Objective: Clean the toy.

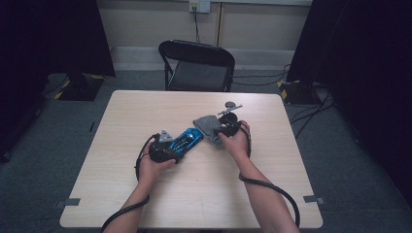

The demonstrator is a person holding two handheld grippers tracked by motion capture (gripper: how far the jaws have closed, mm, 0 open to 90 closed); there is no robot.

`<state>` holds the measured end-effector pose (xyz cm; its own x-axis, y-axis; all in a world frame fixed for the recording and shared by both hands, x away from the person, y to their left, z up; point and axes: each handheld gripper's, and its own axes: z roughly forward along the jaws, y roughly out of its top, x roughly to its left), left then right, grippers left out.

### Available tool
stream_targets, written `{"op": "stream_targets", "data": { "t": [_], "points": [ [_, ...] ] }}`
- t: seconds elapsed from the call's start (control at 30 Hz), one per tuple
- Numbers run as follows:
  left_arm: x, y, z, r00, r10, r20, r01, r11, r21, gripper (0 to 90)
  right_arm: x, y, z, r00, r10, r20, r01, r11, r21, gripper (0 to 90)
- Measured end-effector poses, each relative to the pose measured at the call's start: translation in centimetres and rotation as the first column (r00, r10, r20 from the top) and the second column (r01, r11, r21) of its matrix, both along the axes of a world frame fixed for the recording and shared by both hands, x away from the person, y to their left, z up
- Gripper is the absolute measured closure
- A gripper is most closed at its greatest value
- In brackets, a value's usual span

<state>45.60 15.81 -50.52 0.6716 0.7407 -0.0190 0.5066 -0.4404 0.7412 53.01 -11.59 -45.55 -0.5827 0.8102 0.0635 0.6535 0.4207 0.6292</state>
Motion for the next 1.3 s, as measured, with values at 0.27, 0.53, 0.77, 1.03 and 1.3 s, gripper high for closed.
{"op": "stream_targets", "data": {
  "t": [0.27, 0.53, 0.77, 1.03, 1.3],
  "points": [
    [0.0, 0.0, 0.0, 1.0, 0.001, 0.0, -0.001, 1.0, -0.002, 24.3, -0.7, -1.4, 2.0, 0.9993, -0.006, 0.036, 0.005, 0.9997, 0.022, 75.8],
    [0.0, 0.0, 0.0, 1.0, 0.0, 0.0, 0.0, 1.0, -0.002, 24.3, -2.7, -0.3, 3.6, 0.9948, 0.075, 0.07, -0.078, 0.996, 0.043, 75.5],
    [0.0, 0.0, 0.0, 1.0, 0.0, -0.001, 0.0, 1.0, -0.001, 24.3, -4.6, 1.3, 3.3, 0.9858, 0.155, 0.066, -0.158, 0.9863, 0.048, 75.3],
    [0.0, 0.0, 0.0, 1.0, -0.001, 0.0, 0.001, 1.0, 0.001, 24.3, -5.9, 3.3, 2.7, 0.9714, 0.229, 0.063, -0.232, 0.9715, 0.049, 75.0],
    [0.0, 0.0, 0.0, 1.0, -0.001, 0.0, 0.001, 1.0, 0.001, 24.3, -6.9, 4.7, 2.6, 0.9561, 0.286, 0.064, -0.289, 0.9568, 0.035, 74.7]
  ]
}}
